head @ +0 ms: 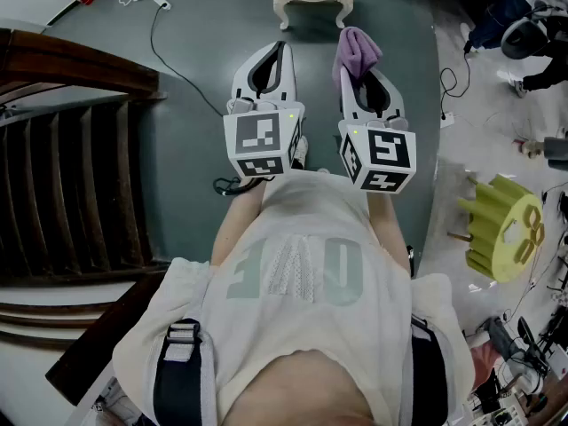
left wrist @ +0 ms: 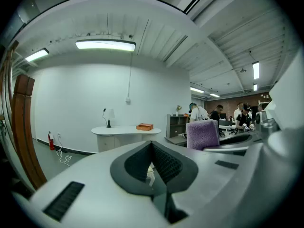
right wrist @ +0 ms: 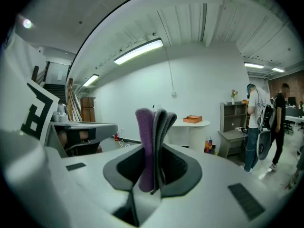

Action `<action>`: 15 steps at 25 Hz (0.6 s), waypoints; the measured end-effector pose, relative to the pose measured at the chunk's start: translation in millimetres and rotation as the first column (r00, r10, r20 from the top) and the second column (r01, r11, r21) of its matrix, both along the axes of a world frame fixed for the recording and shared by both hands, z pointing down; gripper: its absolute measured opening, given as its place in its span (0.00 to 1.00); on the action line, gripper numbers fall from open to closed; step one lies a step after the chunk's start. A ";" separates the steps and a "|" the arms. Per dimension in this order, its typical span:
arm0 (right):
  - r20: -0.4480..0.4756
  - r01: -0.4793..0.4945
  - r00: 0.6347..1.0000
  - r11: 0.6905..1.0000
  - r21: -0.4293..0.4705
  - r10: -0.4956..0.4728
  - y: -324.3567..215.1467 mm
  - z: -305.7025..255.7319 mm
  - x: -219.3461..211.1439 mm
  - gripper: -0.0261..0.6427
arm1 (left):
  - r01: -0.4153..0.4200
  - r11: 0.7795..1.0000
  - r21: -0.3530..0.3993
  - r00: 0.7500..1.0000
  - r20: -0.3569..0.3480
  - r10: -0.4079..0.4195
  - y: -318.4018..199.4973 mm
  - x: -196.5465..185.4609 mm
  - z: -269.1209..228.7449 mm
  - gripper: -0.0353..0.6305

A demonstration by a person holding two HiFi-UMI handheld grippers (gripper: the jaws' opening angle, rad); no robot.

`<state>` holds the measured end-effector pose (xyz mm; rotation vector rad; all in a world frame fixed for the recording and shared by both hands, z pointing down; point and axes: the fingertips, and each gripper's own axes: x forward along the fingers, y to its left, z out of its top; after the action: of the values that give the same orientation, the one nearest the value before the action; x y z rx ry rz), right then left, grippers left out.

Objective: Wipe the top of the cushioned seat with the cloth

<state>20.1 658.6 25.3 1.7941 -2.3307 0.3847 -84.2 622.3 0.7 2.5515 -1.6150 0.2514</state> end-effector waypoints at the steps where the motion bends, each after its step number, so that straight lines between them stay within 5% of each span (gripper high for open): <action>1: 0.003 0.000 1.000 1.000 -0.002 0.000 -2.4 1.1 0.4 0.18 | -0.001 1.000 0.000 1.000 -0.002 0.001 -2.6 0.8 0.6 0.06; 15: 0.003 -0.040 0.999 0.999 0.005 0.040 -52.9 0.9 -5.9 0.17 | -0.027 0.999 -0.021 0.999 -0.022 0.027 -58.4 -12.0 8.5 0.06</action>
<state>14.2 605.7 26.2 1.8461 -2.3023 0.3880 -96.3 563.9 9.1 2.5530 -1.5627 0.2415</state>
